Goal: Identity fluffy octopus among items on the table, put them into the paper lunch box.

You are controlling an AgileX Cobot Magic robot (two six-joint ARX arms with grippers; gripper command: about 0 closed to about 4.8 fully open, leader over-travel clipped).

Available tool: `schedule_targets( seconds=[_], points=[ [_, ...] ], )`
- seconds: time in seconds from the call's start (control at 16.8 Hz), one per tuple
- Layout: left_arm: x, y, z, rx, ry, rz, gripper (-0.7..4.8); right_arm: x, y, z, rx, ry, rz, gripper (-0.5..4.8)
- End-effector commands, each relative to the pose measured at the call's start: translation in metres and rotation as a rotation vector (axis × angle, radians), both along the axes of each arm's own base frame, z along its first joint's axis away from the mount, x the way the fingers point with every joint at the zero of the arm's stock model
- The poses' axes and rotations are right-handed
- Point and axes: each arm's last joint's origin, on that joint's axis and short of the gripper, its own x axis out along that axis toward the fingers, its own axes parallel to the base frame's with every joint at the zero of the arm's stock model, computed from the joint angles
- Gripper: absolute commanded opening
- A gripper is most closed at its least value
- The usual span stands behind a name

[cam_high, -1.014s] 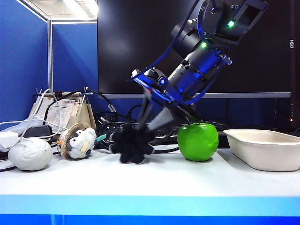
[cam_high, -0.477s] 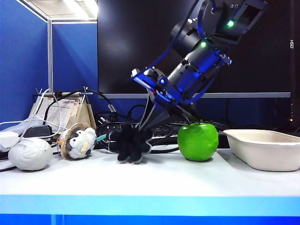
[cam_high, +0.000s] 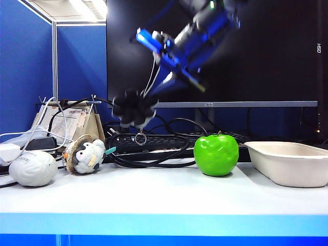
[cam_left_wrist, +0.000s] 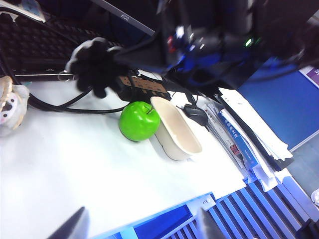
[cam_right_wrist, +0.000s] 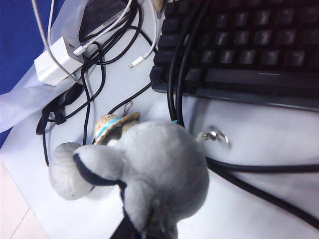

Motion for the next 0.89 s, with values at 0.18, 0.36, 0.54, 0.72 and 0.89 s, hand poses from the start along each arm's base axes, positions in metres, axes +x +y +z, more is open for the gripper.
schedule_targets(
  seconds=[0.18,0.36,0.54,0.72,0.89],
  points=[
    [0.000,0.000,0.003,0.001,-0.020,-0.001,2.83,-0.013,-0.029,0.041,-0.151,-0.071,-0.099,-0.05],
    [0.000,0.000,0.003,0.001,-0.021,-0.001,2.83,-0.026,-0.053,0.060,-0.244,-0.084,-0.168,-0.05],
    [0.000,0.000,0.003,0.001,-0.022,-0.001,2.83,-0.038,-0.067,0.067,-0.436,-0.117,-0.253,-0.05],
    [0.000,0.000,0.003,0.001,-0.022,-0.002,2.83,-0.043,-0.073,0.064,-0.551,-0.098,-0.278,-0.05],
    [0.000,0.000,0.003,0.001,-0.022,-0.003,2.83,-0.046,-0.080,0.062,-0.743,-0.122,-0.348,-0.05]
  ],
)
